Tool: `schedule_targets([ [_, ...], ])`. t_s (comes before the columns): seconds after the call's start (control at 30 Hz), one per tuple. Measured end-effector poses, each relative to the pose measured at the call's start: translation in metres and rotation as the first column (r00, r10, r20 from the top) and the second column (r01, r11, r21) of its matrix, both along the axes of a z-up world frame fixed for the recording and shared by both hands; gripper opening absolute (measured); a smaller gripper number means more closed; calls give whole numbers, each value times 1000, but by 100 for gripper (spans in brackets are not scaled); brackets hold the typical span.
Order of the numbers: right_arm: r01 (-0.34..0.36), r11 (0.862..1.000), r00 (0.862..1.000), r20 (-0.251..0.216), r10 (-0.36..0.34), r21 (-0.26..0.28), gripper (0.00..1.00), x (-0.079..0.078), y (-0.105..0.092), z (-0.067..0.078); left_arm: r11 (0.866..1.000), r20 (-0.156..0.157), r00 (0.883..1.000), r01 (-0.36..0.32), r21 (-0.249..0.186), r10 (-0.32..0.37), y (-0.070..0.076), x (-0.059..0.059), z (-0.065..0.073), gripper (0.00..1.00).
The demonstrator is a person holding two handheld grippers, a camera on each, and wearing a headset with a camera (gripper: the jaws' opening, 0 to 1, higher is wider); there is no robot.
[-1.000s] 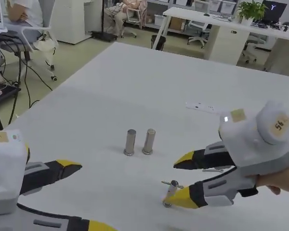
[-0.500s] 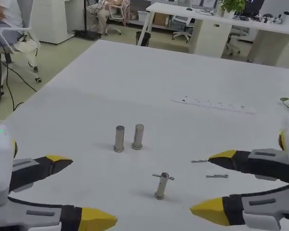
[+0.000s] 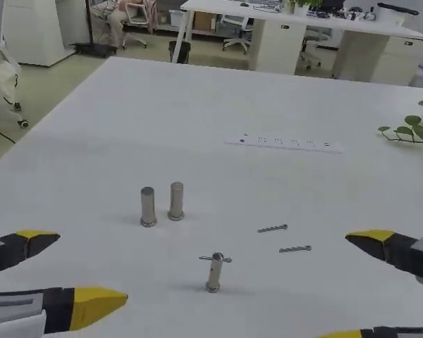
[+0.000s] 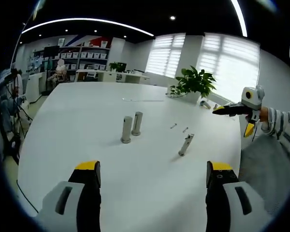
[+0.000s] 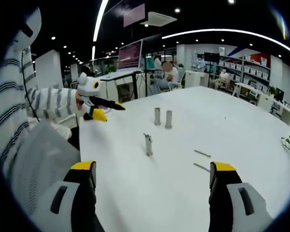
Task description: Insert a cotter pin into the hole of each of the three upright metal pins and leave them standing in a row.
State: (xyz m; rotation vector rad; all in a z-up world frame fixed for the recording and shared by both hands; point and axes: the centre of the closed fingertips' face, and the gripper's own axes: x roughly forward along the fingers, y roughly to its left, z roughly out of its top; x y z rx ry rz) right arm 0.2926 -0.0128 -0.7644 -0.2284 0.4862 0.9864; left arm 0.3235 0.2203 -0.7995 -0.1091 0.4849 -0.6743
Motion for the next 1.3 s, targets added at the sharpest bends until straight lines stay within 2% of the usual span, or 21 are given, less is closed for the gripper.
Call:
schedule_targets([
  [0.1,12,1000,1000,-12,-12,-13,100,-2,-4,-4,1000,-1,1000,-17,16,17,4,10,-4,89],
  [0.17,32,999,999,1,-32,-8,100,-2,-7,-3,999,-1,999,-33,8,33,5,19,-3,87],
  [0.23,53,999,998,-15,-53,11,100,-2,-7,-3,999,13,999,-52,13,51,4,28,-2,85],
  [0.37,69,998,997,-28,-69,0,100,-2,-11,-8,996,22,997,-80,33,80,1,47,-5,80],
  [0.4,69,998,997,-28,-69,1,100,-2,-11,-8,995,10,995,-99,13,99,0,55,-6,80],
  [0.43,70,998,997,-32,-70,2,100,-3,-11,-10,995,13,995,-101,1,101,-2,59,-6,78],
  [0.47,74,997,996,-41,-74,11,100,-3,-11,-10,994,17,994,-105,-3,105,-4,66,-7,76],
  [0.5,81,996,994,-70,-79,36,99,-4,-10,-11,994,20,994,-110,-1,110,-5,71,-8,73],
  [0.57,100,993,992,-80,-95,58,98,-3,-11,-10,993,24,993,-116,1,116,-8,81,-10,68],
  [0.67,104,993,991,-86,-98,61,98,-4,-11,-11,993,34,993,-114,-16,115,-14,94,-11,61],
  [0.73,106,993,991,-90,-101,51,98,-5,-12,-12,994,46,993,-106,-12,107,-19,100,-13,56],
  [0.87,131,990,988,-95,-126,50,98,-3,-17,-13,996,58,995,-81,23,80,-27,110,-20,43],
  [0.9,135,990,987,-95,-130,47,98,-2,-18,-14,995,64,995,-85,56,81,-25,113,-23,43],
  [0.93,138,989,986,-95,-134,42,97,-3,-19,-14,988,71,995,-76,136,67,-21,114,-29,43],
  [0.97,139,989,986,-96,-135,39,97,-3,-19,-15,985,72,995,-75,158,64,-20,116,-31,42],
  [1.03,135,990,987,-96,-133,24,96,-5,-20,-17,985,81,995,-77,154,66,-23,119,-31,41],
  [1.2,137,991,985,-102,-136,6,92,-7,-22,-20,985,79,994,-84,147,73,-25,126,-35,33],
  [1.3,138,990,985,-105,-137,-1,92,-7,-23,-21,980,93,993,-90,174,75,-25,130,-36,26],
])
